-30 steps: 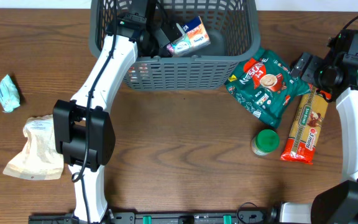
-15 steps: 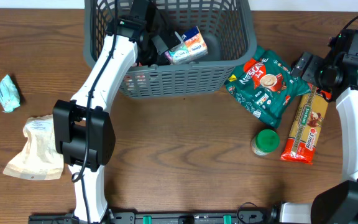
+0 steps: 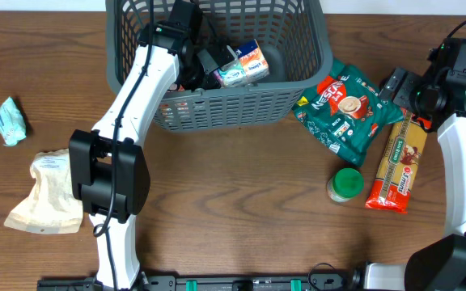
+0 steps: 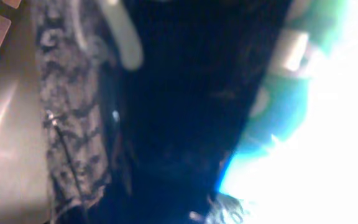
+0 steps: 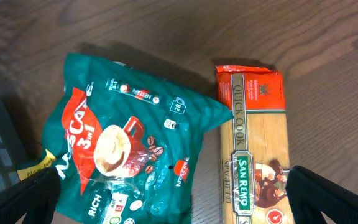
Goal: Pack container
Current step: 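Lower the tissue box into the basket and open the left gripper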
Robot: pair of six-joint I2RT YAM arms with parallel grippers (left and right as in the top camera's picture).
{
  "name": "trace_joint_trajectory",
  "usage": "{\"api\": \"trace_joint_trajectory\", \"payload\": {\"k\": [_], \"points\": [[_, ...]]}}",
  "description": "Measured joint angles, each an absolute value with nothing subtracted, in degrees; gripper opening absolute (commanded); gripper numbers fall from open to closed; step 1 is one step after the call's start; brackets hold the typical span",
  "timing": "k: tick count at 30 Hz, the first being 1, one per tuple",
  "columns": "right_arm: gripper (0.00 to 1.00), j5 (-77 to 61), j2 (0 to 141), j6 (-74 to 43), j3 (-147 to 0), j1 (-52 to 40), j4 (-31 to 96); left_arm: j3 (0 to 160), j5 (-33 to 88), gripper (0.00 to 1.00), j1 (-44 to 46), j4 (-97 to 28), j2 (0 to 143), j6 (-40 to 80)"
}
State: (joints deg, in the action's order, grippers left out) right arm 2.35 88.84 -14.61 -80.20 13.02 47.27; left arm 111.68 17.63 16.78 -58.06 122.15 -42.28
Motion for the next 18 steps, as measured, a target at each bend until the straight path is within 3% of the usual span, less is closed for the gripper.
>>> {"api": "trace_joint_trajectory", "payload": {"k": [6, 8, 9, 12, 18], "points": [[0.99, 2.35, 88.86, -14.61, -80.2, 13.02, 47.24, 111.68, 17.61, 0.56, 16.78, -57.28, 122.15, -42.28], [0.99, 2.35, 88.86, -14.61, -80.2, 13.02, 47.24, 111.68, 17.58, 0.67, 16.78, -55.88, 122.15, -42.37], [0.99, 2.35, 88.84, -14.61, -80.2, 13.02, 47.22, 111.68, 17.54, 0.83, 16.78, -54.96, 122.15, -42.59], [0.99, 2.35, 88.86, -14.61, -80.2, 13.02, 47.22, 111.68, 17.34, 0.99, 16.78, -52.84, 122.13, -42.57], [0.99, 2.35, 88.84, -14.61, -80.2, 13.02, 47.24, 111.68, 16.67, 0.99, 16.78, -52.47, 122.13, -42.26]]}}
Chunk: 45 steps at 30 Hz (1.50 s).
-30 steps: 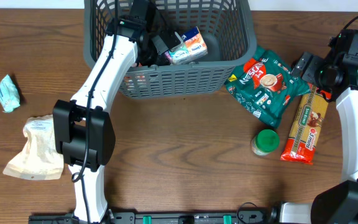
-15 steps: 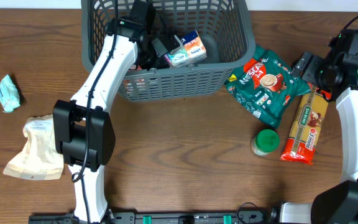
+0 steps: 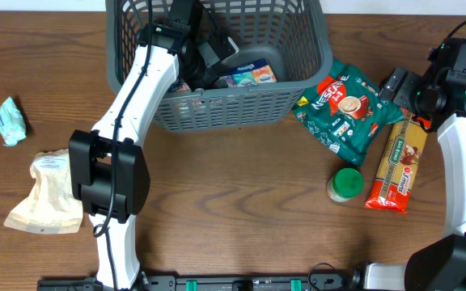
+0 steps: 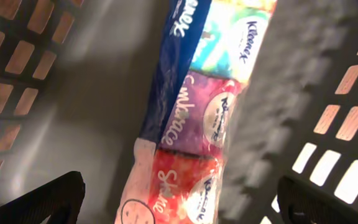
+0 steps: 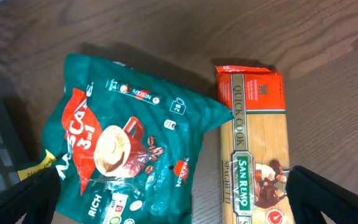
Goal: Pack container
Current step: 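Lower the tissue box into the basket and open the left gripper, then move the left gripper to the light-blue wet-wipes pack and grasp it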
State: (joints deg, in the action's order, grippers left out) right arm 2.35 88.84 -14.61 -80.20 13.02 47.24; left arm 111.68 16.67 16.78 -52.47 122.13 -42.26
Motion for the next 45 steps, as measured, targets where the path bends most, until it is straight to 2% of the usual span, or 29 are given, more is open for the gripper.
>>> {"api": "trace_joint_trajectory", "payload": {"k": [7, 13, 19, 23, 31, 36, 45], "points": [[0.99, 2.35, 88.86, -14.04, -80.2, 13.02, 47.22, 112.6, 9.5, 0.99, 16.71, -51.31, 120.66, -41.63], [0.99, 2.35, 88.86, -13.65, -80.2, 13.02, 47.24, 122.98, 3.64, 0.98, 15.77, -52.51, 117.16, -34.65], [0.99, 2.35, 88.86, -13.3, -80.2, 13.02, 47.22, 128.84, -4.14, 0.99, 13.26, -57.49, 107.66, -23.53], [0.99, 2.35, 88.86, -13.17, -80.2, 13.02, 47.22, 129.32, -10.09, 0.99, 6.74, -63.83, 102.08, -12.82], [0.99, 2.35, 88.86, -13.17, -80.2, 13.02, 47.22, 129.23, -13.65, 0.99, -14.26, -73.97, 100.31, 6.5], [0.99, 2.35, 88.86, -13.17, -80.2, 13.02, 47.24, 129.1, -10.63, 0.99, -23.11, -75.75, 102.94, 10.79], [0.99, 2.35, 88.86, -13.17, -80.2, 13.02, 47.29, 128.9, -8.62, 0.99, -31.22, -76.23, 117.38, 13.37]]}}
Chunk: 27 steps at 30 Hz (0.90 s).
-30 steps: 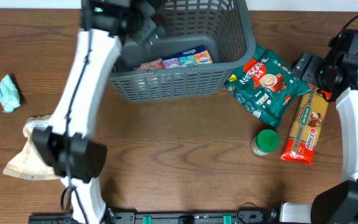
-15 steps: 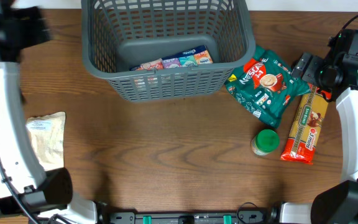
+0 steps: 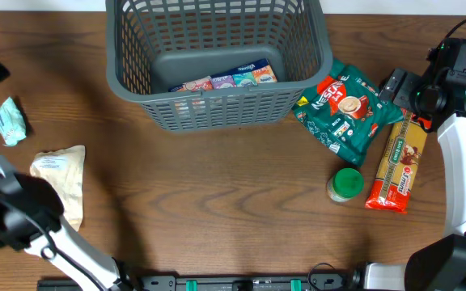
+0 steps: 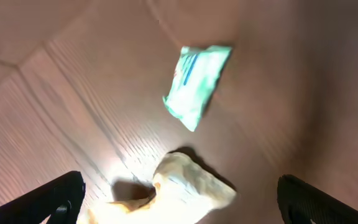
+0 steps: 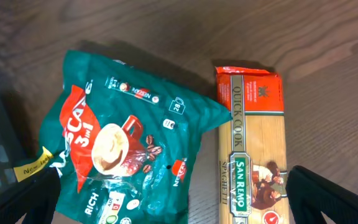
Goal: Pack container
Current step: 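Move the left gripper to the light-blue wet-wipes pack and grasp it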
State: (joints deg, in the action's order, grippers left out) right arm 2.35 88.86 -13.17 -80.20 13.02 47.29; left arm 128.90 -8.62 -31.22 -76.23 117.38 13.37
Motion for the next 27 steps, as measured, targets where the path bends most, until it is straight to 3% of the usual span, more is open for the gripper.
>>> {"api": "trace_joint_trajectory", "payload": {"k": [14, 27], "points": [[0.99, 2.37, 88.86, -13.17, -80.2, 13.02, 48.69, 128.79, -7.88, 0.99, -33.54, -69.58, 135.44, 4.89], [0.99, 2.35, 88.86, -13.17, -80.2, 13.02, 52.58, 128.6, -4.82, 0.99, -34.89, -59.61, 140.05, -1.65]]}}
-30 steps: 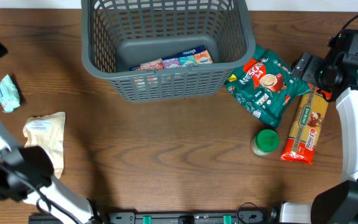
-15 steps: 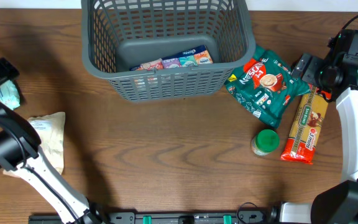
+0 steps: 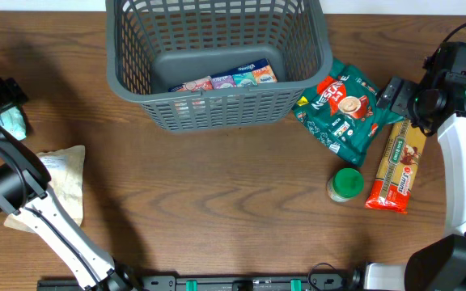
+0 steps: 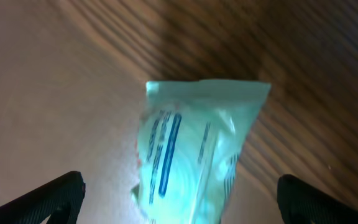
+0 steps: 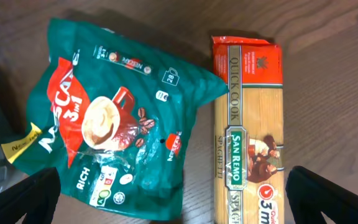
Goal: Pack container
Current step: 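Move the left gripper to the light-blue wet-wipes pack and grasp it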
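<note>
The grey basket (image 3: 217, 101) stands at the top centre with a colourful tissue multipack (image 3: 225, 81) lying on its floor. At the table's far left my left gripper (image 3: 6, 93) hovers over a small teal packet (image 3: 12, 123). In the left wrist view that packet (image 4: 197, 149) fills the middle, and the left gripper (image 4: 179, 208) is open with a finger on either side of it. My right gripper (image 3: 401, 95) is open above the green Nescafe bag (image 5: 117, 130) and the spaghetti pack (image 5: 247, 143), holding nothing.
A beige paper pouch (image 3: 55, 182) lies below the teal packet at the left. A green-lidded jar (image 3: 347, 184) stands between the Nescafe bag (image 3: 346, 109) and the spaghetti (image 3: 396, 170) at the right. Bare wooden tabletop (image 3: 217, 194) lies between the two groups.
My left gripper has come down closer to the teal packet, which now fills its view; the pouch has left that view. The right gripper shifted slightly, showing more of the spaghetti.
My left gripper was inside the basket with the tissue multipack at its fingers. Then the pack lay on the basket floor below the open gripper. Later the left arm was at the far left above the teal packet and pouch, and now it is low over the packet.
</note>
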Robot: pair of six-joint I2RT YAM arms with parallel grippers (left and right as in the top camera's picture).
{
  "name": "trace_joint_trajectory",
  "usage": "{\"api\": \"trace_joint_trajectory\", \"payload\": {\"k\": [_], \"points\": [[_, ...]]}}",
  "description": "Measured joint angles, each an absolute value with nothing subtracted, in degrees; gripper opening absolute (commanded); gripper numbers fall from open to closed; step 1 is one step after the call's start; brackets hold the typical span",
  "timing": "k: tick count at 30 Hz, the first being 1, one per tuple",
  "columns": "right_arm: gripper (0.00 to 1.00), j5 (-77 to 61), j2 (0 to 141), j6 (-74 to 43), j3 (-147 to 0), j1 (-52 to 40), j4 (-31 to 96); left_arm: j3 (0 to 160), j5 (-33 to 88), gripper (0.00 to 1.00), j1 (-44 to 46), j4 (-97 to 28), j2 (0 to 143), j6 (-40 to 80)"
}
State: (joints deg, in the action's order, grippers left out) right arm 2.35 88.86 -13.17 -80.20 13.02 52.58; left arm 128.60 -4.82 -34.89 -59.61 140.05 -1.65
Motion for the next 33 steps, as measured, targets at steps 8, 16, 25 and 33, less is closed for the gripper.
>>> {"api": "trace_joint_trajectory", "payload": {"k": [8, 16, 25, 33], "points": [[0.99, 2.37, 88.86, -13.19, -80.2, 13.02, 53.84, 128.6, -1.8, 0.99, -35.16, -58.22, 144.14, -3.9], [0.99, 2.37, 88.86, -13.19, -80.2, 13.02, 55.44, 128.57, -0.51, 0.75, -35.18, -57.93, 145.73, -4.51], [0.99, 2.37, 88.86, -13.19, -80.2, 13.02, 55.9, 128.6, 0.51, 0.1, -35.14, -61.3, 145.75, -3.81], [0.99, 2.35, 88.86, -13.19, -80.2, 13.02, 55.72, 128.68, 3.16, 0.06, -33.95, -68.88, 144.64, -0.58]]}}
